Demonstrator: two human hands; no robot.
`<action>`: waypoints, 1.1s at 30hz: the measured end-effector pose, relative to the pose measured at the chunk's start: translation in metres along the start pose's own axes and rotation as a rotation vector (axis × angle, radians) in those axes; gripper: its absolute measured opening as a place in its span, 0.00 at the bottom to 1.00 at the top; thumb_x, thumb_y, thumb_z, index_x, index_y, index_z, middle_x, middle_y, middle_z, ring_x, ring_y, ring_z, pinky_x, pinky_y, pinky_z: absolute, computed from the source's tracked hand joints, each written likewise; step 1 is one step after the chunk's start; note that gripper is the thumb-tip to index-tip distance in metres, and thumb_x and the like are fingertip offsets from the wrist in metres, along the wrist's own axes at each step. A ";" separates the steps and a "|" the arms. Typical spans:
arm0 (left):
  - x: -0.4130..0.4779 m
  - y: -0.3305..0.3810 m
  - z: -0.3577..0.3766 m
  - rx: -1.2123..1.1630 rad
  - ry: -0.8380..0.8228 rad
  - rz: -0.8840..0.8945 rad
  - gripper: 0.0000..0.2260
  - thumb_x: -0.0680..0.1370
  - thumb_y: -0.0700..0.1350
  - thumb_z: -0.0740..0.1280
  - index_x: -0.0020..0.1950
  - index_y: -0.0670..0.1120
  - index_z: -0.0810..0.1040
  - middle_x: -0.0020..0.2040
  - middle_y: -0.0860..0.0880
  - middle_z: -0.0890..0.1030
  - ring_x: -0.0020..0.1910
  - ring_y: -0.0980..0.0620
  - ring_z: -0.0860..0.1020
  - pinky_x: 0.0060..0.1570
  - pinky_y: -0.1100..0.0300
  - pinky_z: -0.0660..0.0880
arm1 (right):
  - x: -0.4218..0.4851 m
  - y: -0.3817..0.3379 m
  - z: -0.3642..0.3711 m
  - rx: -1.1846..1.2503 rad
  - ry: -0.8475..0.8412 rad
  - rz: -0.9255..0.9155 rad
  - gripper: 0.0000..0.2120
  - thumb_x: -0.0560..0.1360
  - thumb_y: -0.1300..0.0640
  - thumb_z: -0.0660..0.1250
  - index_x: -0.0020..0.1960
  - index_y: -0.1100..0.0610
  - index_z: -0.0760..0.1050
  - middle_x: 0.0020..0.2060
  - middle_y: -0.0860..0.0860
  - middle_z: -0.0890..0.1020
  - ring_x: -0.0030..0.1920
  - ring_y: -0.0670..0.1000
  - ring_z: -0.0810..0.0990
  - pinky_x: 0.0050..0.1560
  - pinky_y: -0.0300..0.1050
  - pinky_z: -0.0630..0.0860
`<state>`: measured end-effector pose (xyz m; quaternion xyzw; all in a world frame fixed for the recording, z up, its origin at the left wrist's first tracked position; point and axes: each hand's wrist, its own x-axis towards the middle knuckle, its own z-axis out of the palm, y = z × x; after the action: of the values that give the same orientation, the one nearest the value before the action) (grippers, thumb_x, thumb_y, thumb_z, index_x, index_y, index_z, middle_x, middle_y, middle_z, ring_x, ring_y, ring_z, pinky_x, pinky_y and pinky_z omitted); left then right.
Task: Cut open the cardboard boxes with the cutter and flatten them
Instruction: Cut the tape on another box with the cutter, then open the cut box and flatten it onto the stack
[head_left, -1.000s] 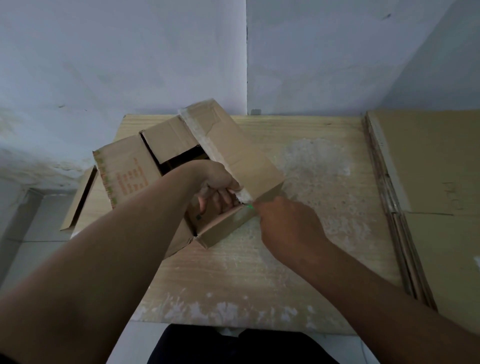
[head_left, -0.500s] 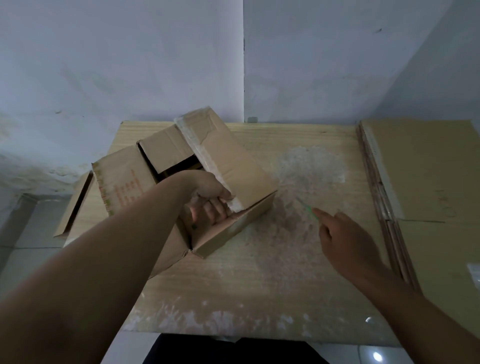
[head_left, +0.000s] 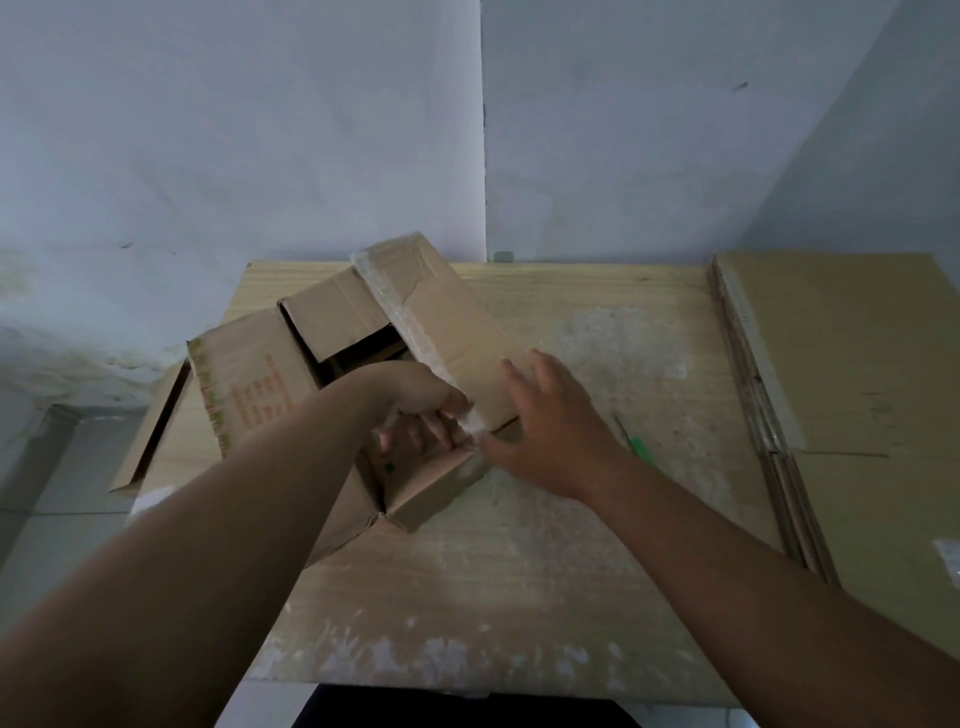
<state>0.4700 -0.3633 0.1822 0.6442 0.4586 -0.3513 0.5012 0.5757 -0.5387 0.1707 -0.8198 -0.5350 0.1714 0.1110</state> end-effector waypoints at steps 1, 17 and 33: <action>-0.003 -0.002 0.002 -0.025 0.024 0.017 0.23 0.84 0.62 0.59 0.62 0.44 0.80 0.49 0.46 0.87 0.63 0.37 0.79 0.72 0.29 0.59 | 0.009 -0.007 0.002 -0.038 -0.058 0.014 0.48 0.73 0.32 0.64 0.81 0.54 0.48 0.79 0.61 0.48 0.79 0.62 0.47 0.78 0.56 0.50; 0.029 -0.091 0.009 0.546 0.342 0.332 0.56 0.63 0.84 0.57 0.84 0.57 0.47 0.83 0.47 0.54 0.82 0.41 0.53 0.77 0.32 0.52 | 0.019 -0.009 0.025 1.488 0.269 0.818 0.15 0.82 0.51 0.63 0.67 0.55 0.73 0.57 0.56 0.83 0.52 0.56 0.83 0.41 0.50 0.83; -0.073 -0.096 -0.065 0.646 0.723 0.773 0.13 0.78 0.59 0.71 0.51 0.51 0.76 0.47 0.53 0.79 0.41 0.54 0.77 0.36 0.61 0.69 | 0.010 -0.089 0.086 1.960 0.587 1.060 0.15 0.80 0.57 0.68 0.65 0.59 0.74 0.55 0.58 0.83 0.52 0.57 0.84 0.45 0.54 0.83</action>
<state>0.3546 -0.3107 0.2336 0.9612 0.2033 -0.0249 0.1849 0.4708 -0.4934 0.1229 -0.5118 0.2860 0.3412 0.7347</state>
